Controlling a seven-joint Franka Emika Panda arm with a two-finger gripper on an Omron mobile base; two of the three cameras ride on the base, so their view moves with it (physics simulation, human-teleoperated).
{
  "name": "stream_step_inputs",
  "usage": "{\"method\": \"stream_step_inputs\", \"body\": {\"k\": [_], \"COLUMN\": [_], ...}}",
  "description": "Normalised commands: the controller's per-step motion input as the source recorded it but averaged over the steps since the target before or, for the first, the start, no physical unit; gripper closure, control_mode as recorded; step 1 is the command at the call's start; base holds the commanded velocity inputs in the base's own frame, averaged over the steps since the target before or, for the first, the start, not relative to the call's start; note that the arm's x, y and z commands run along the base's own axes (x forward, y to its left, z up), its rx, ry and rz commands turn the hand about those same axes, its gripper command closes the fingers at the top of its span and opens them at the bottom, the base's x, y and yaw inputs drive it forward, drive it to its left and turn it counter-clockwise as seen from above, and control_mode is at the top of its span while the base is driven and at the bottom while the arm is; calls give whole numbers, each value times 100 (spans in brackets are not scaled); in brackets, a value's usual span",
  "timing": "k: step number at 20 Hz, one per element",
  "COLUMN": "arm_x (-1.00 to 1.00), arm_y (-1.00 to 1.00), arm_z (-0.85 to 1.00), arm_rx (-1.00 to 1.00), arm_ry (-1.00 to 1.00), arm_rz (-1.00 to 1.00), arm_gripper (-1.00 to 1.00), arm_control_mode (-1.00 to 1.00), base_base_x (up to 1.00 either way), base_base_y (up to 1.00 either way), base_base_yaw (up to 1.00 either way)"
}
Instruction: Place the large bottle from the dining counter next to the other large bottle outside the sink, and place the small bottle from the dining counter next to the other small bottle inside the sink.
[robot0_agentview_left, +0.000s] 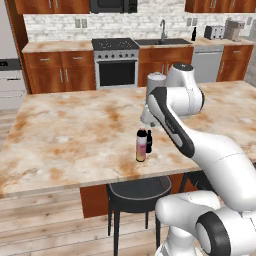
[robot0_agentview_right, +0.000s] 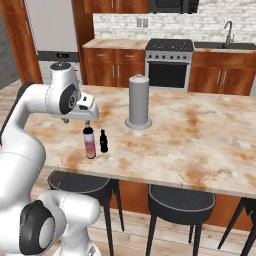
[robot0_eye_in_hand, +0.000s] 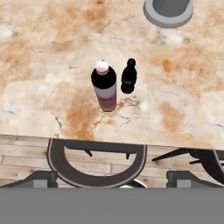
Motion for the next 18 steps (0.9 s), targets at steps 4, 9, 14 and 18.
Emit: {"method": "stream_step_inputs", "body": {"k": [4, 9, 14, 18], "arm_x": [0, 0, 0, 0], "arm_y": [0, 0, 3, 6], "arm_z": [-26, -24, -25, -22], "arm_rx": [0, 0, 0, 0], "arm_ry": [0, 0, 0, 0], "arm_rz": [0, 0, 0, 0], "arm_gripper": [-100, -100, -100, -100], "arm_control_mode": [-100, -100, -100, -100], "base_base_x": [0, 0, 0, 0], "base_base_y": [0, 0, 0, 0], "base_base_yaw": [0, 0, 0, 0]}}
